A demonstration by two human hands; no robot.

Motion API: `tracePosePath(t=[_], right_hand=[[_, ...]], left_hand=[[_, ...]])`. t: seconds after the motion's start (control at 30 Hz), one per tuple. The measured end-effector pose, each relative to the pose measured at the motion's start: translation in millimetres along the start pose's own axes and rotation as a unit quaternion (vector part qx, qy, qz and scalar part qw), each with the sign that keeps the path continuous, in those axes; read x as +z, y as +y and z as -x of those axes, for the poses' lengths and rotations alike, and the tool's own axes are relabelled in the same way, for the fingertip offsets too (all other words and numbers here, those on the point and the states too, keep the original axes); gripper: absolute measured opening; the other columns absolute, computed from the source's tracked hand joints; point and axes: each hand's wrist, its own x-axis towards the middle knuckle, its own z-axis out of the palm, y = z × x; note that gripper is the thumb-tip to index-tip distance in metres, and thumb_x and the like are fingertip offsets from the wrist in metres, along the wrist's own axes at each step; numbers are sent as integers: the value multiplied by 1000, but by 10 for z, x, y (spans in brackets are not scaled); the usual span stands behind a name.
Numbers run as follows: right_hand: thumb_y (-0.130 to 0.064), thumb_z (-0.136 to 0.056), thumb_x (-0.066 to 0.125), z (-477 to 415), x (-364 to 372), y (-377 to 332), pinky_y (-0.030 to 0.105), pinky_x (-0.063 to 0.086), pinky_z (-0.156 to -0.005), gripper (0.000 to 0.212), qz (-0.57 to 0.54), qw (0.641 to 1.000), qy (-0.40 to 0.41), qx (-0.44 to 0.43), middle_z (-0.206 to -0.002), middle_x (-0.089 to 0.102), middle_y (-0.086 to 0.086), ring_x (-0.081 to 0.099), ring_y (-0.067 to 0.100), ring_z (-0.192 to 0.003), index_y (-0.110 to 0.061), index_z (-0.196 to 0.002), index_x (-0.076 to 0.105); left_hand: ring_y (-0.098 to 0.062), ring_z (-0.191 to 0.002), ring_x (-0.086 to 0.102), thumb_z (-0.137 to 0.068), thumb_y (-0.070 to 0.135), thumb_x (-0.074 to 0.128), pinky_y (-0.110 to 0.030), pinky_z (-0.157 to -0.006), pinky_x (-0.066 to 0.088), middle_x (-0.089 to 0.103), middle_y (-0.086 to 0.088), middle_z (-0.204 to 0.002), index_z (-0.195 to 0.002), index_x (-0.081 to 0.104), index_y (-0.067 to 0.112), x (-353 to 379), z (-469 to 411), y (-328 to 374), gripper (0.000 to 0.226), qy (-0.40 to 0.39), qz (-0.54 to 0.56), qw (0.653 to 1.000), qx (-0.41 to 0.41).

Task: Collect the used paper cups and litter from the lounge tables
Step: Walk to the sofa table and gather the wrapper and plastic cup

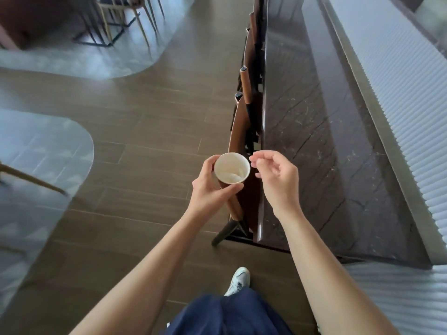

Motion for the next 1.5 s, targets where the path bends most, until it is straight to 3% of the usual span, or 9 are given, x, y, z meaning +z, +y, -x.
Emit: tracePosePath(t=[0.13,0.37,0.67,0.8,1.0,1.17,1.43,1.5], right_hand=[[-10,-90,53,332,424,-85,40,55,-86,18,-23,999,-40,18,-91,73,-6,67,6,-92,-17,-95,69],[-8,-92,49,791,1185,-155,24,54,-82,19,-42,991,-122,36,-94,73,-2,67,3,-89,-12,-100,67],[-6,-92,51,1139,2205,-258,16,49,-74,18,-74,954,-288,50,-91,73,0,67,3,-83,-13,-97,66],[-4,-92,51,1178,2701,-312,16,50,-74,18,-76,929,-358,55,-92,72,4,67,3,-81,-9,-100,66],[-5,-93,51,1112,3456,-434,17,49,-76,17,-68,885,-458,46,-94,73,6,66,4,-83,-9,-101,66],[-6,-93,53,1040,4000,-601,14,48,-74,15,-69,846,-527,48,-94,73,6,66,5,-84,-11,-100,66],[-8,-93,53,1048,4822,-866,18,49,-75,16,-73,791,-606,39,-95,73,4,67,10,-89,-13,-101,67],[-10,-93,54,1084,5048,-934,19,49,-76,16,-75,778,-622,38,-95,74,3,67,12,-92,-16,-100,67]], left_hand=[[12,-107,48,-62,39,77,-3,-86,34,56,26,-110,-124,46,34,-532,330,-104,70,42,7,999,-17],[-6,-115,50,-61,40,78,-23,-97,40,55,19,-117,-126,45,32,-1398,859,-453,74,133,14,989,-65],[-2,-111,51,-69,31,83,-6,-88,38,52,25,-112,-129,44,26,-2282,1347,-800,73,270,10,957,-106],[2,-110,52,-62,41,79,-18,-95,41,53,25,-112,-127,44,28,-2622,1438,-923,75,331,20,934,-132],[3,-109,53,-58,51,76,-16,-95,41,56,24,-113,-127,46,29,-3131,1422,-1056,78,404,24,902,-152],[18,-98,50,-63,38,78,-2,-85,37,54,26,-109,-126,44,27,-3495,1384,-1131,72,474,30,865,-161],[18,-93,52,-67,27,82,-2,-82,38,55,17,-110,-129,45,18,-4117,1386,-1227,72,577,33,799,-165],[11,-98,54,-65,32,80,-8,-86,40,56,16,-110,-128,45,22,-4314,1393,-1262,72,603,39,778,-169]])
